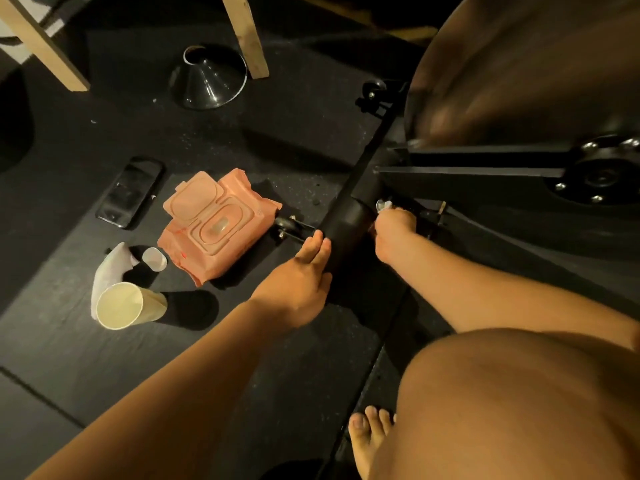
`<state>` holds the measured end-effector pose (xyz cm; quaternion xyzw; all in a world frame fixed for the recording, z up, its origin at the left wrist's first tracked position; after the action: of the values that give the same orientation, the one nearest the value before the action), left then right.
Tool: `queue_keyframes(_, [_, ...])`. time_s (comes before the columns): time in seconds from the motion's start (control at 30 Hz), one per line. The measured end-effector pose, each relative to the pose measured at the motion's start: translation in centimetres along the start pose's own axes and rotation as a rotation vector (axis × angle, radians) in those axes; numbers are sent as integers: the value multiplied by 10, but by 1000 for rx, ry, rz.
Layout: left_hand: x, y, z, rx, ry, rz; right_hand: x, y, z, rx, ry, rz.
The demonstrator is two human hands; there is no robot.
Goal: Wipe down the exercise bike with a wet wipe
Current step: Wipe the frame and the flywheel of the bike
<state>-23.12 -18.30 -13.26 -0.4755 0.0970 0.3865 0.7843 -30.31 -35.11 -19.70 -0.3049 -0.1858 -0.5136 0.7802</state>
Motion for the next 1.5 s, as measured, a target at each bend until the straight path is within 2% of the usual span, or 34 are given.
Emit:
queue_keyframes(0.17, [0, 0, 1, -17, 32, 59, -81, -2, 53, 256, 165, -134])
queue_keyframes(0.2, [2, -1, 2, -14, 34, 66, -82, -7, 58, 265, 177, -89])
queue_keyframes(0.23, [4, -2, 1, -16, 38, 74, -74, -14, 61, 280, 112, -22])
queue_keyframes(0.27, [5, -2, 1, -20, 44, 88, -59, -22, 62, 269, -75, 89])
queue_keyframes(0.37, [5, 1, 1, -28, 48, 124, 20, -28, 64, 126, -830, 636])
queue_keyframes(0.4, [5, 2, 2, -23, 42, 131, 44, -20, 54, 106, -1027, 831])
queue_keyframes(0.43, [4, 3, 2, -13, 34, 136, 63, -9, 45, 106, -1127, 1016])
queue_keyframes(0.5, [5, 2, 2, 6, 21, 139, 82, 10, 29, 32, -1181, 1344])
queue_keyframes(0.57, [5, -1, 1, 20, 26, 158, 76, 20, 28, -42, -1179, 1487])
queue_keyframes(0.6, [6, -4, 1, 16, 32, 177, 60, 21, 37, 1, -1185, 1443])
queue_keyframes(0.67, [10, -10, 5, -24, 53, 221, 17, 15, 68, 191, -1316, 1302])
queue_keyframes(0.73, [18, -10, 11, -54, 53, 238, -16, 5, 94, 379, -1461, 1345])
queue_keyframes(0.77, [22, -8, 16, -56, 28, 228, -14, 3, 93, 395, -1528, 1417])
queue_keyframes(0.8, [26, -5, 19, -57, 1, 210, -2, 3, 85, 314, -1571, 1524])
queue_keyframes(0.9, [31, 2, 25, -65, -10, 177, 61, 5, 43, -59, -1344, 1842])
queue_keyframes(1.0, [30, 1, 22, -100, -9, 185, 80, 4, 28, -210, -1158, 1883])
queue_keyframes(1.07, [30, -2, 22, -126, -33, 197, 56, 6, 48, -187, -1142, 1783])
queue_keyframes(1.1, [29, -4, 21, -139, -39, 198, 36, 7, 63, -124, -1163, 1720])
queue_keyframes(1.2, [25, -7, 24, -138, -54, 211, -28, 7, 108, 263, -1273, 1744])
queue_keyframes(1.23, [24, -8, 25, -132, -51, 214, -32, 8, 109, 329, -1299, 1757])
queue_keyframes(1.27, [24, -8, 26, -131, -46, 214, -25, 8, 101, 305, -1343, 1777])
queue_keyframes(1.33, [27, -9, 29, -134, -49, 213, 8, 3, 65, 82, -1328, 1806])
queue_keyframes(1.4, [31, -9, 29, -136, -72, 225, 54, -13, 38, -77, -1137, 1849])
queue_keyframes(1.5, [34, -7, 29, -130, -116, 270, 68, -21, 30, -175, -925, 1814])
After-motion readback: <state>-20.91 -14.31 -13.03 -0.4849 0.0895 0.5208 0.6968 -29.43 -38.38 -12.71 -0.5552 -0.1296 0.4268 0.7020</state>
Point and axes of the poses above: each hand's wrist, its own z-axis away from the middle knuckle, its own y-axis out of the palm, x = y × z, the point moved 3 cm from there along -z, towards the middle knuckle, and after that the axes turned 2 degrees about z, right-handed, at the moved point
